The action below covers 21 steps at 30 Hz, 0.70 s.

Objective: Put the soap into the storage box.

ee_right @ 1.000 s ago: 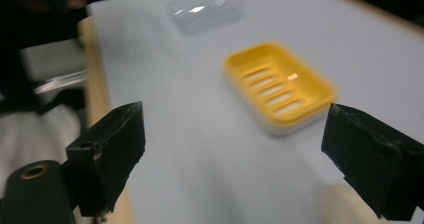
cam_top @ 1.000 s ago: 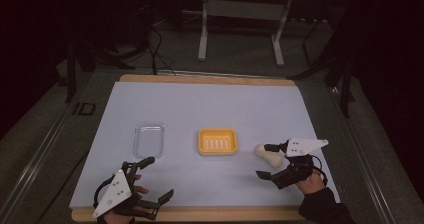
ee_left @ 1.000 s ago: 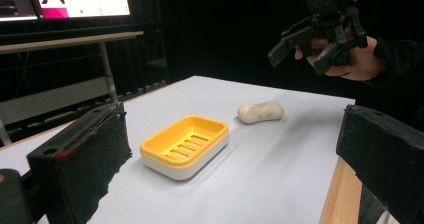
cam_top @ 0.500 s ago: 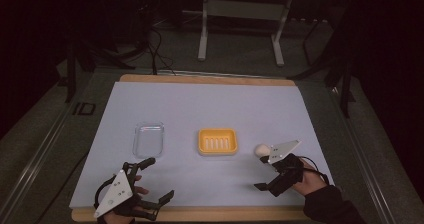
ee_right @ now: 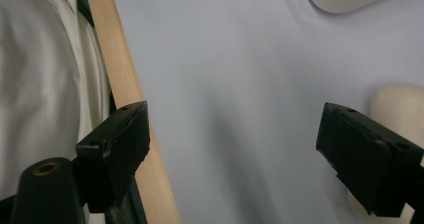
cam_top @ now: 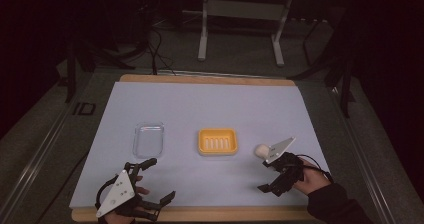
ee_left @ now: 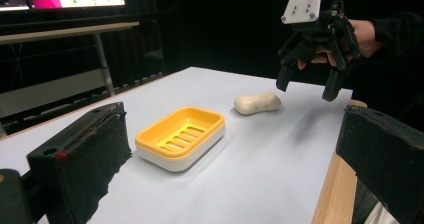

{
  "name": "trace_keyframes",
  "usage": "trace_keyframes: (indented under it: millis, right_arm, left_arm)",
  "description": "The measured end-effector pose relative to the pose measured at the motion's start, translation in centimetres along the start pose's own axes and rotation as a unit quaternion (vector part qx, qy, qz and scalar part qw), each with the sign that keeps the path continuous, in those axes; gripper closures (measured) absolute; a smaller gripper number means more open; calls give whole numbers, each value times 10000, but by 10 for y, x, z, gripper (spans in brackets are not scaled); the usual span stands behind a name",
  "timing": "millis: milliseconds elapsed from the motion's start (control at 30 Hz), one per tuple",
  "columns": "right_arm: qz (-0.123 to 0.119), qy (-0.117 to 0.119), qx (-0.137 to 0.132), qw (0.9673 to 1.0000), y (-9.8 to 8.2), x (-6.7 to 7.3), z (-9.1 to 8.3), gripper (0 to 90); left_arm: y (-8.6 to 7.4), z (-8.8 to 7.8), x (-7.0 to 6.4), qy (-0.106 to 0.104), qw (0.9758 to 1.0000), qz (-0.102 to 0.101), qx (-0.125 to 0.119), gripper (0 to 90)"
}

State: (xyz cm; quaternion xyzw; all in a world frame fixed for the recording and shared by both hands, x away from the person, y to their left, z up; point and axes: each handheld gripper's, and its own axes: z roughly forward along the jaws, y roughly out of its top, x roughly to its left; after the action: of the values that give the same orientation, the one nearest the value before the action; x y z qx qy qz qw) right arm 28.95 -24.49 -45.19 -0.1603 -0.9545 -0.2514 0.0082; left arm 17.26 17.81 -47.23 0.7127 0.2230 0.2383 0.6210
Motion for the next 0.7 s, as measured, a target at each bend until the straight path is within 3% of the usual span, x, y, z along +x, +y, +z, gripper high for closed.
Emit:
trace_keyframes:
  millis: [200, 367, 700]
  right_arm:
    - [54, 72, 210, 9997, 2, -2, -5, 151]
    - [81, 67, 540, 9985, 2, -1, -6, 154]
    - [244, -40, 1293, 9913, 1, -4, -3, 139]
  left_arm:
    - [0, 0, 0, -7, 10000, -14, -6, 7]
    - [0, 1, 0, -16, 10000, 16, 9, 7]
    - [0, 2, -1, -43, 10000, 16, 79, 7]
